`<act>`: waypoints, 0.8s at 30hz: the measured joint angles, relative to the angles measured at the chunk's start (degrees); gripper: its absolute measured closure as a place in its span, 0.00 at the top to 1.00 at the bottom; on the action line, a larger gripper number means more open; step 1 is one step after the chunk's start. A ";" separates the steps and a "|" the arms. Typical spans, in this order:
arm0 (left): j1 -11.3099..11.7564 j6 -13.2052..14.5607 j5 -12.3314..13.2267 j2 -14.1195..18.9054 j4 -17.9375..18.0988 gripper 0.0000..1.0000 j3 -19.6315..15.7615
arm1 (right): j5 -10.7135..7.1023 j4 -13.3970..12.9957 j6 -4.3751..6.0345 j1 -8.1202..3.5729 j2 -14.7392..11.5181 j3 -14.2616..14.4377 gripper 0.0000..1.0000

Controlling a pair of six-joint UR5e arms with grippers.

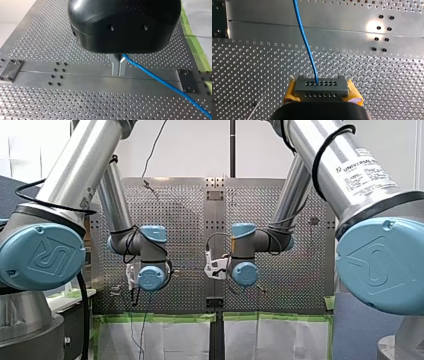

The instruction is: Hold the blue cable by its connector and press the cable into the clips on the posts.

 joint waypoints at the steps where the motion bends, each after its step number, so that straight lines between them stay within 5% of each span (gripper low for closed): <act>1: 0.00 0.00 0.00 0.00 0.00 0.00 0.00 | 0.00 0.00 0.00 -0.01 0.00 0.00 0.00; 17: 0.06 0.07 -0.06 -0.07 -0.06 0.00 -0.05 | 0.06 0.06 0.05 0.03 0.05 -0.05 0.00; 24: 1.20 2.67 -0.81 -2.14 -2.66 0.00 -0.24 | 2.36 2.35 1.83 2.18 2.35 -2.35 0.00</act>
